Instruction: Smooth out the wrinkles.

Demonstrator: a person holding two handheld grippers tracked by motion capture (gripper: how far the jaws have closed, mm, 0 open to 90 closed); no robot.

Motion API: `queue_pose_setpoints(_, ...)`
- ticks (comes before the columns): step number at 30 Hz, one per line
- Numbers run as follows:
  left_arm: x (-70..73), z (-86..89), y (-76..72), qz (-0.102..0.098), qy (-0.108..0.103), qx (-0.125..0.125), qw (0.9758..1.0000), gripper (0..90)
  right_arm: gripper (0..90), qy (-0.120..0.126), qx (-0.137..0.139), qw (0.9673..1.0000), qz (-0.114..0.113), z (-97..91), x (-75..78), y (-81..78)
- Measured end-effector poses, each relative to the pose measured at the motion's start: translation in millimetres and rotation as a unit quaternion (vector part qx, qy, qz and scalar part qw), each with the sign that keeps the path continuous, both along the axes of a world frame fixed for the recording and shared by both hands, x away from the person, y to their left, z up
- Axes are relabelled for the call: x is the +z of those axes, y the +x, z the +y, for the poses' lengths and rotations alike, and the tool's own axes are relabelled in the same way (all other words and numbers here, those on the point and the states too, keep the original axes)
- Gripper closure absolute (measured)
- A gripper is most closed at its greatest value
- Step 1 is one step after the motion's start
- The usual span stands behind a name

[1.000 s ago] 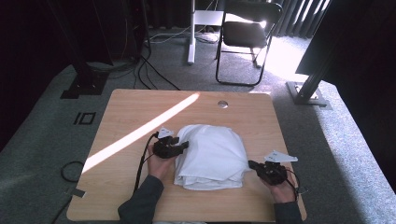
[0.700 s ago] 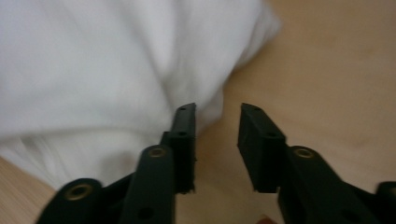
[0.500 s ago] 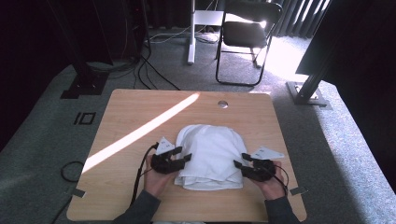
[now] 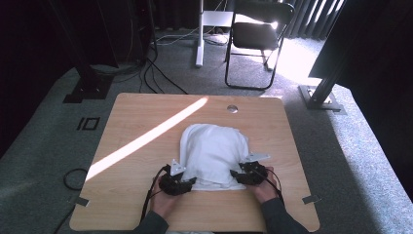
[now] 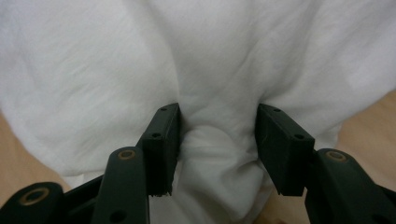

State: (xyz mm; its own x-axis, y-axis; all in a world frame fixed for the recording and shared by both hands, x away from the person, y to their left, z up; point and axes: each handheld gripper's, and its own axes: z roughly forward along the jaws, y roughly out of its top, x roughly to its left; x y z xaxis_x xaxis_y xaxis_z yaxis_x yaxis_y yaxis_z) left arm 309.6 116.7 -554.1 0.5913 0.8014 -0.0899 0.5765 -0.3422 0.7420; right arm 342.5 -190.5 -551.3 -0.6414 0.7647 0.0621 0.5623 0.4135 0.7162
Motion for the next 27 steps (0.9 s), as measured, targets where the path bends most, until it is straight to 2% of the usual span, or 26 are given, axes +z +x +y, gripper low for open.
queue_pose_setpoints(2, 2.0, 6.3, 7.9, -0.003, 0.007, 0.012, 0.9999, 51.4, 49.2, -0.007, 0.006, 0.9999, -0.005, 10.2, 1.0, 10.9)
queue_pose_setpoints(6, 4.4, 19.7, 25.8, -0.006, 0.017, 0.041, 0.999, 53.3, 49.1, -0.004, 0.015, 0.9998, -0.01, 28.4, 1.1, 35.8)
queue_pose_setpoints(11, 3.4, 35.9, 43.0, 0.002, 0.01, 0.068, 0.9976, 52.9, 47.9, -0.002, 0.021, 0.9997, -0.014, 49.3, 1.3, 60.7)
queue_pose_setpoints(16, 1.2, 45.8, 48.9, 0.008, -0.009, 0.07, 0.9975, 51.3, 44.1, 0.016, 0.029, 0.9994, -0.011, 51.5, -0.9, 79.4)
queue_pose_setpoints(19, 0.8, 48.9, 47.3, 0.004, -0.006, 0.065, 0.9978, 49.4, 41.3, 0.033, 0.02, 0.9993, 0.0, 43.2, 1.0, 78.2)
queue_pose_setpoints(21, 1.0, 51.3, 45.7, 0.003, -0.006, 0.063, 0.998, 49.0, 42.1, 0.04, 0.014, 0.9991, -0.006, 35.5, 2.5, 72.1)
queue_pose_setpoints(24, 2.1, 55.6, 40.6, -0.001, -0.007, 0.065, 0.9978, 48.7, 43.2, 0.025, 0.007, 0.9996, -0.013, 25.7, 2.3, 61.5)
queue_pose_setpoints(27, 7.2, 65.0, 32.1, -0.011, -0.01, 0.07, 0.9974, 48.8, 43.3, 0.029, -0.001, 0.9993, -0.025, 13.6, 5.2, 50.7)
